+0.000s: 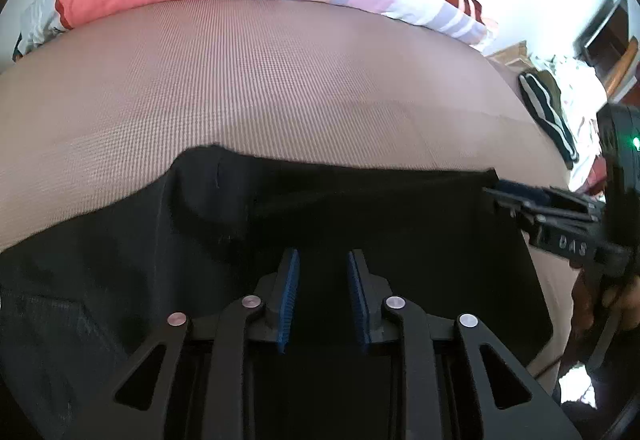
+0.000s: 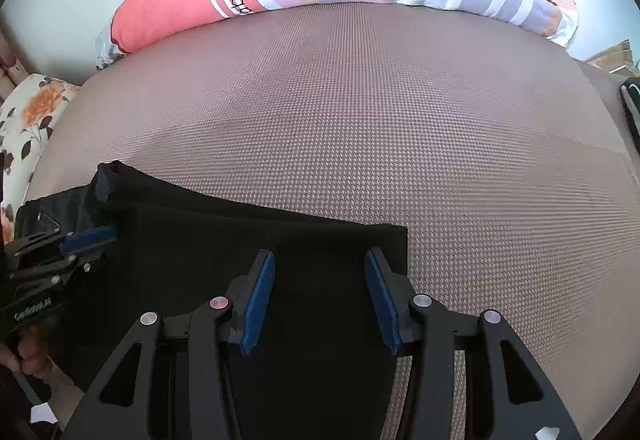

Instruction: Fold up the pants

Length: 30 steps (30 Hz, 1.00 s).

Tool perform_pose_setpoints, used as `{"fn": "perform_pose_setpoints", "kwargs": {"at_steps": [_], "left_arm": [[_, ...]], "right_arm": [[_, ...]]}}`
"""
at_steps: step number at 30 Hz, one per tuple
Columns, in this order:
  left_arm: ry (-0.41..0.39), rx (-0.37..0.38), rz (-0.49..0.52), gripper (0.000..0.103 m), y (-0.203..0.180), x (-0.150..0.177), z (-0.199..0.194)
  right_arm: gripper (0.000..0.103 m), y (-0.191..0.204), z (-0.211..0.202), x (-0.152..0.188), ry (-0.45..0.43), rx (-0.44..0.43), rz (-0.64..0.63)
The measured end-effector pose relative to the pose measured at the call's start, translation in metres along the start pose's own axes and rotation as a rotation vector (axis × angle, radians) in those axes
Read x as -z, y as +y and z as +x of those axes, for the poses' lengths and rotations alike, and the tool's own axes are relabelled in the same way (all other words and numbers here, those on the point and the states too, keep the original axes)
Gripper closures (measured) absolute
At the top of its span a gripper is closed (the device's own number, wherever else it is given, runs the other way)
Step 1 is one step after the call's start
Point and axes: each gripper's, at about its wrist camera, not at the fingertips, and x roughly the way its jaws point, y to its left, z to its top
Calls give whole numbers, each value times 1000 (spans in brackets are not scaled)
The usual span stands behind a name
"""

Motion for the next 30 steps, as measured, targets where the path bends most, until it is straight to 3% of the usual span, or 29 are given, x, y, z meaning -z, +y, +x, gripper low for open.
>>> {"fn": "perform_pose_setpoints", "kwargs": {"at_steps": [3,14,18,21,26,30], "left_arm": [[19,7,-7,65,1,17,-8],[74,-2,-58,61,14,68,-43],[29,-28,-109,60,29,72,-71],[-29,-76,-115,53,41,71,-99],[-127,-121,-153,51,69,68,-147],[-155,-163,-197,51,100,71,-174]], "right_arm": [[58,3,-7,6,-5,-2,1],[58,21,-23,61,63,-14,-49],[57,33,-26,73,85,-44,-63],[57,48,-26,78,100,-81,-79],[57,86,-23,82,135,-163,-133],[57,123,-18,85,160,-213,-209]]}}
